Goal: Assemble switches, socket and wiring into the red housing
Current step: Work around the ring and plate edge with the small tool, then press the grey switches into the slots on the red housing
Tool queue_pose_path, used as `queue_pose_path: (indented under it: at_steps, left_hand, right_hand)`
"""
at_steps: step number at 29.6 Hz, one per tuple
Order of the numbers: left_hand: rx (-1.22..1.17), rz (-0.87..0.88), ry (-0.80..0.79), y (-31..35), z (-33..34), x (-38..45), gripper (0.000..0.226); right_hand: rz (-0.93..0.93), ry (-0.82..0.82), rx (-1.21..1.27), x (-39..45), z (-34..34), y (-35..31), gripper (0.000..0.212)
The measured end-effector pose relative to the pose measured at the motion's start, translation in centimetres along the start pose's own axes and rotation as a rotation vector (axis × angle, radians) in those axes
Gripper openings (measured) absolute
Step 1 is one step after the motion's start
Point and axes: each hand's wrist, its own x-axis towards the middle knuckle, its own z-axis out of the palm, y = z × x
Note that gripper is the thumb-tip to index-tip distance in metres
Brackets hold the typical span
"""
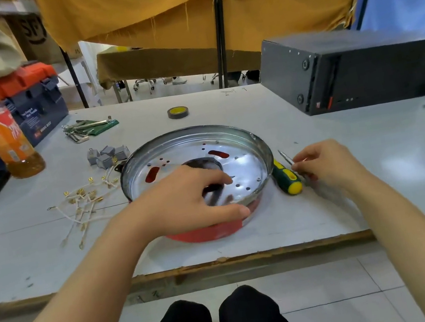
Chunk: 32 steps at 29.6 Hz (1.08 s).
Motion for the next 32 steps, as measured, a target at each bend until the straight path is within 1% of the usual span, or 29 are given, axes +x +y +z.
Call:
queue_pose_path:
  at_steps: [3, 7, 11, 14, 16, 19, 21, 23, 25, 28, 32]
  left_hand:
    - [-0.037, 0.000, 0.015, -0.1, 0.0, -0.1, 0.060]
    - [-0.070, -0.003, 0.029, -0.2, 0.0, -0.3, 0.063]
    - [-0.103, 0.018, 0.043, -0.1, 0.0, -0.3, 0.058]
    - [-0.121, 0.046, 0.072, -0.2, 0.1, -0.3, 0.049]
    - [-0.133, 0.070, 0.102, -0.3, 0.2, -0.4, 0.036]
    - [-0.146, 0.138, 0.137, -0.4, 0.3, -0.4, 0.019]
    - [-0.132, 0.179, 0.160, -0.3, 0.4, -0.5, 0.017]
    - [-0.111, 0.184, 0.191, 0.0, 0.3, -0.8, 0.022]
    - [-0.084, 0.200, 0.267, 0.1, -0.1, -1.1, 0.024]
    - [-0.050, 0.186, 0.444, 0.1, -1.4, -1.5, 0.027]
    - [-0.123, 0.107, 0.666, -0.4, -3.6, -1.7, 0.024]
  right_hand:
    - [0.004, 0.050, -0.020, 0.3, 0.6, 0.8, 0.006]
    - [-0.051, 0.091, -0.076, 0.6, 1.1, 0.9, 0.009]
    - [-0.078, 0.072, -0.148, 0.6, 1.3, 0.9, 0.013]
    - [-0.088, 0.059, -0.173, 0.6, 1.3, 0.9, 0.015]
    - [-0.096, 0.049, -0.180, 0.5, 1.2, 0.8, 0.016]
    - [-0.112, 0.083, -0.132, 0.1, 1.1, 0.5, 0.017]
    - [-0.133, 0.121, -0.035, -0.2, 1.1, 0.1, 0.016]
    - [-0.168, 0.118, 0.077, -0.5, 1.3, -0.7, 0.013]
    - [-0.219, 0.090, 0.131, -0.7, 1.6, -1.6, 0.013]
    - [-0.249, 0.032, 0.247, -0.8, 2.1, -2.8, 0.015]
    - [-0.241, -0.051, 0.498, -1.0, 3.1, -4.2, 0.025]
